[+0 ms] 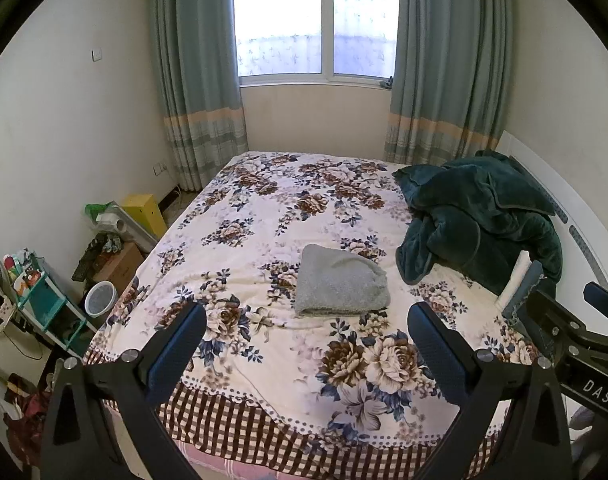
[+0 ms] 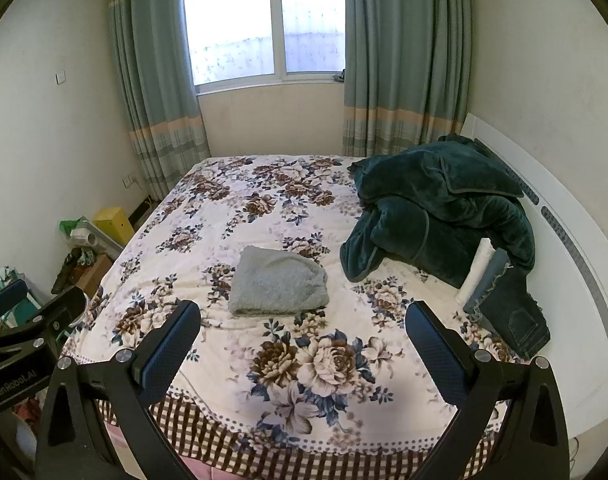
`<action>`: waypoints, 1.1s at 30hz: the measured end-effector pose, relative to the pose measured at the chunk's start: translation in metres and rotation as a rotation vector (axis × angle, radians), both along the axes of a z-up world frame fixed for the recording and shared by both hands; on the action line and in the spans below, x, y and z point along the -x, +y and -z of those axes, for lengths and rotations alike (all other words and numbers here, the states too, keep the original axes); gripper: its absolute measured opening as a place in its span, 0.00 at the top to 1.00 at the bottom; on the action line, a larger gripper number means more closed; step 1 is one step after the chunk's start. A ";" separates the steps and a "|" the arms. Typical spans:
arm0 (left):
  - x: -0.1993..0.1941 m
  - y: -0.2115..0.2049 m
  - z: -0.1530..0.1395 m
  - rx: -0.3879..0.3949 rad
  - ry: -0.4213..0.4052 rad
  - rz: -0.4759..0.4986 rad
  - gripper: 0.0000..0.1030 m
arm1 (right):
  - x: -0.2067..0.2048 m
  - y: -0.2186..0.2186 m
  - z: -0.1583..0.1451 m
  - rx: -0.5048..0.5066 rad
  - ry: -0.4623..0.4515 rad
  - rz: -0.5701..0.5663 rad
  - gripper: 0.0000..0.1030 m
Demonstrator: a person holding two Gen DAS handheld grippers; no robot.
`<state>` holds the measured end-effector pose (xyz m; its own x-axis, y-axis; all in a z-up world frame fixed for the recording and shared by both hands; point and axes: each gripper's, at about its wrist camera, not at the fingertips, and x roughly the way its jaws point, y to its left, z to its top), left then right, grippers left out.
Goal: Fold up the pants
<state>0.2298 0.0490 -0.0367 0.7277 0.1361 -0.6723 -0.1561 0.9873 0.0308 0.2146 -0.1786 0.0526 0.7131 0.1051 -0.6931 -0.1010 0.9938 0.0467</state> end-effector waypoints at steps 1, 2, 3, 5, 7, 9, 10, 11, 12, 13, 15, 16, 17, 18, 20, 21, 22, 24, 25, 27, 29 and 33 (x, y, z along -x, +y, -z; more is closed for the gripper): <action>0.001 0.000 0.000 0.004 -0.001 0.000 0.00 | 0.000 0.000 0.000 0.001 -0.001 0.000 0.00; 0.000 0.000 0.000 0.003 -0.001 0.001 0.00 | 0.000 0.000 0.001 0.000 0.001 -0.001 0.00; 0.000 -0.001 0.000 0.001 0.000 0.000 0.00 | 0.001 0.000 0.000 0.000 0.002 0.001 0.00; 0.000 0.000 0.000 0.002 -0.001 0.002 0.00 | 0.001 0.001 0.001 0.002 0.002 0.000 0.00; 0.000 0.000 0.000 -0.001 -0.001 -0.001 0.00 | 0.002 0.000 0.002 0.004 0.005 0.000 0.00; -0.001 -0.001 -0.002 -0.004 -0.004 -0.002 0.00 | 0.001 0.001 0.002 0.007 0.002 -0.001 0.00; 0.000 -0.002 -0.003 -0.007 -0.006 -0.006 0.00 | 0.001 0.001 0.003 0.006 0.002 -0.001 0.00; 0.000 -0.002 -0.004 -0.007 -0.007 -0.006 0.00 | 0.002 0.001 0.004 0.004 0.002 0.000 0.00; 0.000 -0.002 -0.004 -0.006 -0.007 -0.005 0.00 | 0.002 0.002 0.004 0.003 0.000 0.001 0.00; 0.000 -0.002 -0.004 -0.008 -0.005 -0.008 0.00 | 0.000 0.001 0.003 0.007 -0.001 -0.004 0.00; 0.000 -0.002 -0.005 -0.009 -0.006 -0.007 0.00 | 0.001 0.002 0.005 0.006 -0.003 -0.002 0.00; 0.000 -0.002 -0.005 -0.007 -0.006 -0.008 0.00 | 0.001 0.001 0.004 0.006 -0.002 -0.003 0.00; 0.000 -0.002 -0.005 -0.009 -0.007 -0.008 0.00 | 0.002 0.001 0.004 0.008 -0.003 -0.003 0.00; -0.001 -0.002 -0.004 -0.010 -0.006 -0.007 0.00 | 0.002 0.002 0.005 0.011 -0.005 -0.003 0.00; 0.000 -0.001 -0.004 -0.009 -0.006 -0.005 0.00 | 0.003 0.003 0.006 0.010 -0.004 -0.001 0.00; 0.000 -0.001 -0.004 -0.011 -0.006 -0.005 0.00 | 0.003 0.002 0.005 0.010 -0.003 0.000 0.00; 0.000 -0.001 -0.005 -0.012 -0.007 -0.005 0.00 | 0.004 0.002 0.005 0.011 -0.003 0.002 0.00; 0.001 -0.001 -0.005 -0.014 -0.007 -0.008 0.00 | 0.005 0.004 0.006 0.012 -0.005 0.003 0.00; 0.002 -0.001 -0.005 -0.011 -0.007 -0.009 0.00 | 0.004 0.004 0.006 0.015 -0.004 0.002 0.00; 0.002 -0.001 -0.005 -0.013 -0.008 -0.010 0.00 | 0.005 0.004 0.007 0.013 -0.003 0.001 0.00; 0.002 -0.001 -0.005 -0.013 -0.007 -0.010 0.00 | 0.005 0.005 0.006 0.016 -0.005 0.003 0.00; 0.001 -0.001 -0.005 -0.012 -0.009 -0.009 0.00 | 0.005 0.005 0.007 0.013 -0.001 0.004 0.00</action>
<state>0.2284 0.0485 -0.0314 0.7322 0.1507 -0.6642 -0.1655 0.9854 0.0411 0.2094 -0.1735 0.0459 0.7145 0.0933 -0.6934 -0.0974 0.9947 0.0334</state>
